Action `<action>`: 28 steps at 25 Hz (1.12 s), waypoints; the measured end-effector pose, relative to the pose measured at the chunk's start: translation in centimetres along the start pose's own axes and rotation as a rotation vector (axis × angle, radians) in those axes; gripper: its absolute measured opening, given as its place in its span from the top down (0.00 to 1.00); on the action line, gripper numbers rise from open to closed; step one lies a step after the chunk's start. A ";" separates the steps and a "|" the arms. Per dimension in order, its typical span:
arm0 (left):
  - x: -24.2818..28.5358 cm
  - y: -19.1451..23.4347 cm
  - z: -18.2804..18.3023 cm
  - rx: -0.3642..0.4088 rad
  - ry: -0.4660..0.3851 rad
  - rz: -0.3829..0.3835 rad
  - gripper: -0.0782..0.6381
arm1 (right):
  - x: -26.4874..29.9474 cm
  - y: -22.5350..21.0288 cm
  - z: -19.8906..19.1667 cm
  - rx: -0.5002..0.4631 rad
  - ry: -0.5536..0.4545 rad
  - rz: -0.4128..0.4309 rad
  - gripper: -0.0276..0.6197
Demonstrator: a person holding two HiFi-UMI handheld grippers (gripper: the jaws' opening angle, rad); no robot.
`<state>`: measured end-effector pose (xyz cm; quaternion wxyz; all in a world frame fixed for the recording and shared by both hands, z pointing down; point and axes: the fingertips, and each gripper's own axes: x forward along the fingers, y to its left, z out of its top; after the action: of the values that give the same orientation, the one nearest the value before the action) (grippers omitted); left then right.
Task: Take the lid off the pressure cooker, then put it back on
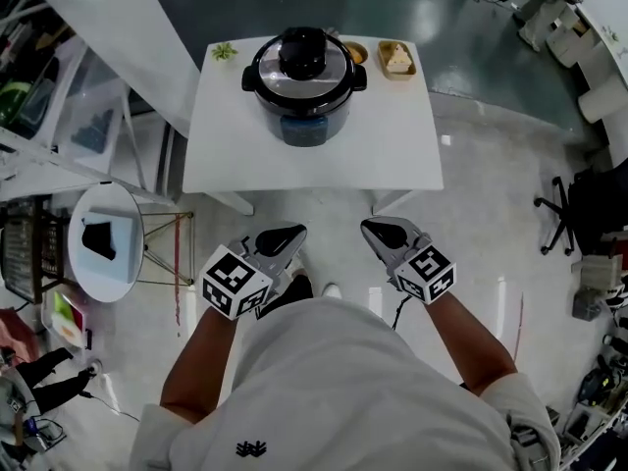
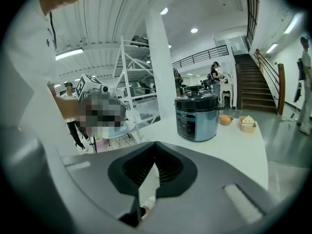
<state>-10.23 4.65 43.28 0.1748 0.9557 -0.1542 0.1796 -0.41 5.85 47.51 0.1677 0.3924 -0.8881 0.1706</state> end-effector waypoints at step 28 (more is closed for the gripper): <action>-3.5 -8.9 -5.8 -0.020 0.026 0.073 0.88 | -5.1 7.3 -3.8 -0.030 -0.011 0.080 0.94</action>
<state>-11.88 15.63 44.48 0.1797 0.9453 -0.1886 0.1965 -2.02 15.40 47.39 0.1618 0.3548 -0.9066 0.1616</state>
